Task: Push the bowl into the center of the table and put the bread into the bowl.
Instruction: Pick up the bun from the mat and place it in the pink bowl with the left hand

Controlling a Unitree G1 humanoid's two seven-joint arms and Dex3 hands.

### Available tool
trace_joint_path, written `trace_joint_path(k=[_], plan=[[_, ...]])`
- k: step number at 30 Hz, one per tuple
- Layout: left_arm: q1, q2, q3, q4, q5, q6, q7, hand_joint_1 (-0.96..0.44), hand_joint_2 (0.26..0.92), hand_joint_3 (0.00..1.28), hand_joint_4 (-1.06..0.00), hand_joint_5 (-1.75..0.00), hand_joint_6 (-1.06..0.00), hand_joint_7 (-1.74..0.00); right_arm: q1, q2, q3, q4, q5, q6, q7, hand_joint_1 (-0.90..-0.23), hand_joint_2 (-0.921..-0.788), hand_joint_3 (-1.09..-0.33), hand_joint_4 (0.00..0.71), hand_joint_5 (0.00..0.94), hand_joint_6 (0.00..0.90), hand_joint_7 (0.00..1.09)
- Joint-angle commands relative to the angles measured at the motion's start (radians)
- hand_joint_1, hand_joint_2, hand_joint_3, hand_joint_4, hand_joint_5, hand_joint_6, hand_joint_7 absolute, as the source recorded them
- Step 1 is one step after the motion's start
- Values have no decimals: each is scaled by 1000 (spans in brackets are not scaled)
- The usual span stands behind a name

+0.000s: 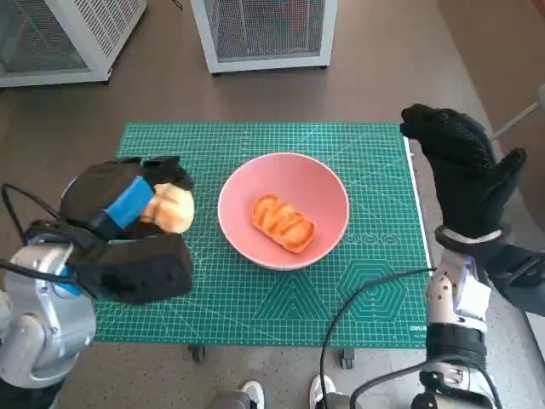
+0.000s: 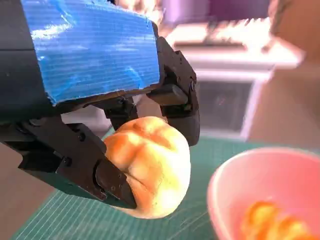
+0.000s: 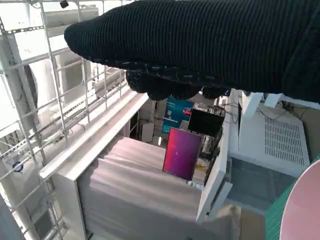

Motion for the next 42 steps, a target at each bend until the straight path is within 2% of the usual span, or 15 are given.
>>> trace_joint_path(k=[1, 12, 22, 23, 24, 25, 27, 34, 36, 37, 38, 39, 40, 41, 42], plan=[[-64, -34, -39, -31, 36, -42, -5, 3, 896, 7, -851, -948, -706, -1123, 1, -1, 3, 21, 1, 7, 13, -684, -921, -785, 184, 1, 162, 141], [-220, -190, -178, 119, 30, -174, 5, 2, 881, 4, -892, -993, -745, -995, -2, 2, 16, 19, -11, 9, 11, -678, -921, -792, 183, 0, 162, 140], [-347, -304, -228, 380, 7, -304, 66, 3, 908, 29, -767, -1172, -695, -1023, 2, -1, 26, 14, -15, 11, 10, -686, -921, -786, 180, 0, 158, 140], [-357, -311, -233, 404, 7, -313, 71, 3, 858, 134, -745, -1213, -685, -1047, 3, -1, 27, 13, -15, 12, 10, -686, -921, -786, 180, 0, 158, 140], [-368, -319, -241, 431, 12, -320, 74, 3, 740, 374, -710, -1305, -657, -1123, 5, -2, 27, 11, -13, 13, 11, -686, -921, -786, 180, 0, 158, 140], [-375, -324, -246, 450, 15, -325, 77, 3, 684, 495, -687, -1363, -638, -1149, 6, -3, 27, 11, -13, 13, 11, -686, -921, -787, 180, 0, 157, 141], [-387, -334, -256, 485, 25, -333, 83, 3, 659, 557, -675, -1391, -621, -1161, 8, -4, 27, 8, -11, 15, 12, -686, -921, -787, 179, 0, 157, 141], [-405, -368, -266, 581, 12, -354, 111, 2, 868, 160, -738, -1191, -596, -1151, 12, -6, 27, 4, -8, 15, 16, -686, -921, -784, 177, 0, 152, 142], [-399, -375, -260, 593, -3, -353, 104, 3, 893, 117, -732, -1223, -599, -1102, 14, -5, 28, 0, -8, 16, 16, -686, -921, -784, 177, 0, 151, 142], [-396, -376, -258, 595, -9, -349, 97, 75, 899, 118, -710, -1235, -567, -996, 15, -4, 29, -3, -8, 16, 16, -686, -921, -783, 177, 0, 151, 143], [-391, -379, -255, 592, -17, -335, 80, 178, 907, 122, -676, -1255, -557, -767, 16, -4, 29, -5, -8, 17, 15, -686, -921, -783, 177, 0, 152, 144], [-388, -380, -254, 589, -23, -325, 68, 113, 863, 103, -540, -911, -508, -545, 16, -4, 29, -6, -8, 17, 15, -686, -921, -782, 177, 0, 153, 145], [-384, -379, -253, 583, -26, -309, 50, 70, 839, 82, -496, -607, -492, -373, 16, -5, 28, -7, -8, 18, 15, -686, -921, -782, 177, 0, 153, 145], [-382, -379, -253, 578, -28, -299, 37, 22, 812, 59, -399, -388, -440, -239, 17, -5, 28, -9, -8, 18, 14, -686, -921, -781, 177, 0, 154, 146], [-382, -375, -256, 574, -27, -287, 20, 5, 803, 51, -365, -311, -421, -191, 16, -5, 28, -9, -7, 20, 14, -686, -921, -781, 177, 0, 154, 147]])
